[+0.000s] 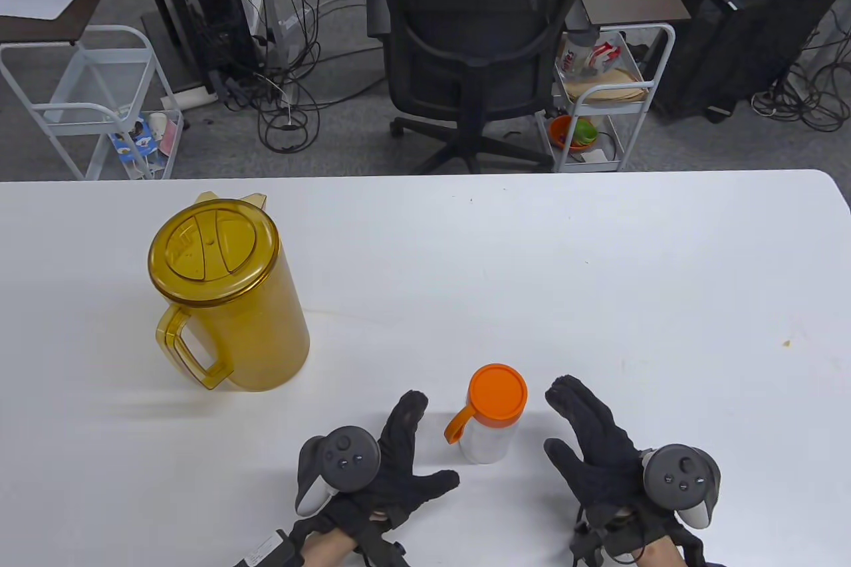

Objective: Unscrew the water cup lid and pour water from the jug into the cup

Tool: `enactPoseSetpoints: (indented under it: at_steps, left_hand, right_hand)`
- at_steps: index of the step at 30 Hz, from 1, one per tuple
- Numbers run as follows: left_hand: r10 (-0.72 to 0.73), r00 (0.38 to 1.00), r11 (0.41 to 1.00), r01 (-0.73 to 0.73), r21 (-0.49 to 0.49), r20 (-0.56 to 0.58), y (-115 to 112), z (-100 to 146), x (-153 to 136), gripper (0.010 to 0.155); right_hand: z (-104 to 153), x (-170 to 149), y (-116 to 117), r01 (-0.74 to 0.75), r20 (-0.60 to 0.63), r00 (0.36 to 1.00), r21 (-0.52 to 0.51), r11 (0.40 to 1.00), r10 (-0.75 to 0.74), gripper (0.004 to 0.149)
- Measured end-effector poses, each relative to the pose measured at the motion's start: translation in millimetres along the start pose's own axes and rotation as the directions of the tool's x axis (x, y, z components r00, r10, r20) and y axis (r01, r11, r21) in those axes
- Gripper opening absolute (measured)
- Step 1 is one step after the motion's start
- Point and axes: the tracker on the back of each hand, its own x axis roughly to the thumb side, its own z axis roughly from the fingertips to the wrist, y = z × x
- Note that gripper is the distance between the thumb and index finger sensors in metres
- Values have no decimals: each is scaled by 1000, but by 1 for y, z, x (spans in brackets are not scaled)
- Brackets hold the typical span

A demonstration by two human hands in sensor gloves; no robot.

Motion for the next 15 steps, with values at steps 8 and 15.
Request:
enactPoseSetpoints:
  at_steps: [8,15]
  left_hand:
    - [24,1000,999,-23,27,-9,-15,-28,11,131]
    - [78,995,997,-76,31,-61,-26,-44,14,135]
  right_hand:
    - [1,1,1,14,17,1000,3,1000,-14,67]
    - [2,-1,0,48,20,999,-10,999,-48,67]
